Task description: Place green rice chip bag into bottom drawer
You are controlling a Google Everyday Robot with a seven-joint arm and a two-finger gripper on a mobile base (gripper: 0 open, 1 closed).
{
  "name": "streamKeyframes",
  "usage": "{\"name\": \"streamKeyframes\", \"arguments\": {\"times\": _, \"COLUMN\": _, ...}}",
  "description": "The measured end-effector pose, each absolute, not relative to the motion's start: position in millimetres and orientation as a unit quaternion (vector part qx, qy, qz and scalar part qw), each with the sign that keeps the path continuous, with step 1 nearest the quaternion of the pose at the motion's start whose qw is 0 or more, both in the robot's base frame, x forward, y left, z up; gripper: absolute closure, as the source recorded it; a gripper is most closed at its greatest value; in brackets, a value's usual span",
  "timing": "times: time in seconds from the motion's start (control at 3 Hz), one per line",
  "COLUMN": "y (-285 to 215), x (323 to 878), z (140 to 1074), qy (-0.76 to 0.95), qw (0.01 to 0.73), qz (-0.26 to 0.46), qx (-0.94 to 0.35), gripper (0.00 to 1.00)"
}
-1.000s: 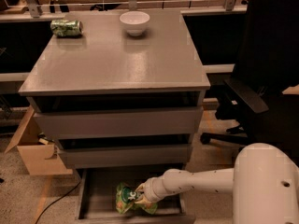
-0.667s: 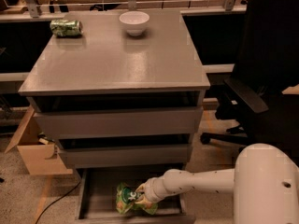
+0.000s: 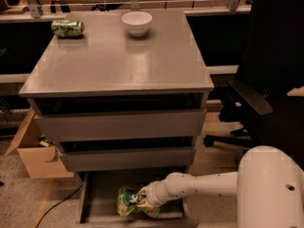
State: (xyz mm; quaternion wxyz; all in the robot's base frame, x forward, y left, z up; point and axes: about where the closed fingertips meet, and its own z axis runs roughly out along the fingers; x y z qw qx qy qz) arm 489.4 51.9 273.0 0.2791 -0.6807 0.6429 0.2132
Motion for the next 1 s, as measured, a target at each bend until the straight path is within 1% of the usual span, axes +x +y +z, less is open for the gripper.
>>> {"name": "streamKeyframes", "arguments": {"times": 0.33, "y": 53.0, "x": 488.2, "z": 272.3, "qy": 0.642, "qw": 0.278, "qz": 0.214, "qx": -0.681, "gripper": 0.12}}
{"name": "streamKeyframes", "arguments": {"times": 0.67, "y": 54.0, "x": 487.2, "z": 271.6, "qy": 0.642, "qw": 0.278, "qz": 0.215, "qx": -0.681, "gripper": 0.00}}
{"name": "streamKeyframes", "arguments": {"times": 1.0, "y": 54.1, "x": 487.1, "z": 271.6, "qy": 0.642, "qw": 0.278, "qz": 0.216, "qx": -0.681, "gripper": 0.00}}
